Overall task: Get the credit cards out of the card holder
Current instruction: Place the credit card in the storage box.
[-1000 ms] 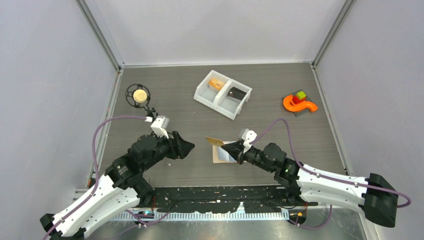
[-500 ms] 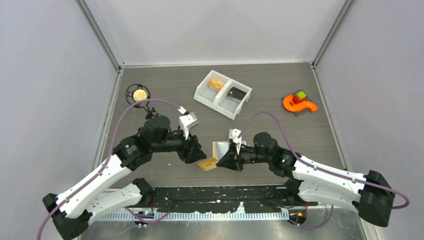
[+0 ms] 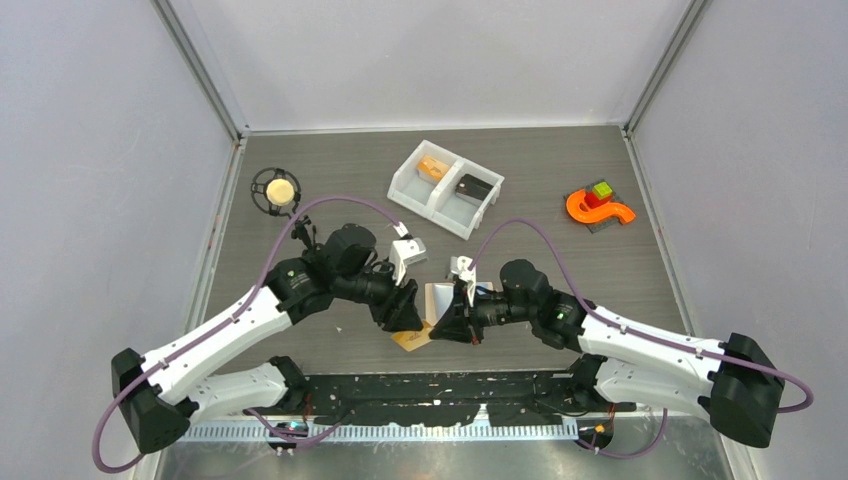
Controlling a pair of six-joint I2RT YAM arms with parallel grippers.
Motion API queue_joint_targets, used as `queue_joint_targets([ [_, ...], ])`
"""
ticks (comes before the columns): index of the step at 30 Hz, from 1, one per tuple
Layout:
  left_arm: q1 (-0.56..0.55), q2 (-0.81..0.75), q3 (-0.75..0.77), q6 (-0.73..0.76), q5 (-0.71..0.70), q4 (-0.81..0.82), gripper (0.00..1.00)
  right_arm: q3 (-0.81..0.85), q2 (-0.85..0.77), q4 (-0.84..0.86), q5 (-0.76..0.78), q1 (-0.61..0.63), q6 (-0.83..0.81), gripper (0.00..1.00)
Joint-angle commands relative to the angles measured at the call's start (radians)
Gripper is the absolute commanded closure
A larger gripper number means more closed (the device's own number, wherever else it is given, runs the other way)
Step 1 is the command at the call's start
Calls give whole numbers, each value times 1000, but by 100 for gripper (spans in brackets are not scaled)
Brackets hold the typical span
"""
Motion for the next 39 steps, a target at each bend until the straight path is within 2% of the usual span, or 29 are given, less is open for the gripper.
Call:
queue_joint_targets([
  [1,-16,14,30,-17,73,71,83,33,9,55,-23,-13,39,95],
  [3,-17,18,20,-33,66,91,100,26,10,71,-22,-25,63,94],
  [9,-17,-43,-93,-132,75,258,100,-9,15,140,-49,-90,120,93],
  [14,-17,-98,-149,-158,7,284,100,-28,3,151,-84,-118,121,91],
  [17,-17,-121,-188,-213,-9,338,100,-38,-6,178,-82,-129,137,81],
  [19,-17,-144,-227,-270,-35,396,100,-61,-11,224,-69,-131,164,64],
  [20,-17,-156,-244,-295,-64,426,100,-73,-12,275,-61,-132,199,50],
  [22,-17,-183,-271,-336,-118,479,100,-108,-19,350,-35,-134,248,43],
  [27,-14,-276,-321,-441,-292,569,100,-200,-81,474,151,-138,390,44],
  [30,-14,-336,-370,-535,-407,672,100,-264,-98,654,239,-139,466,43],
  [36,-14,-360,-510,-737,-501,957,100,-302,21,925,235,-137,568,38],
  [38,-14,-351,-522,-750,-505,989,100,-303,66,1004,214,-137,593,45],
  [39,-14,-351,-525,-751,-512,990,100,-301,79,1041,196,-137,600,54],
])
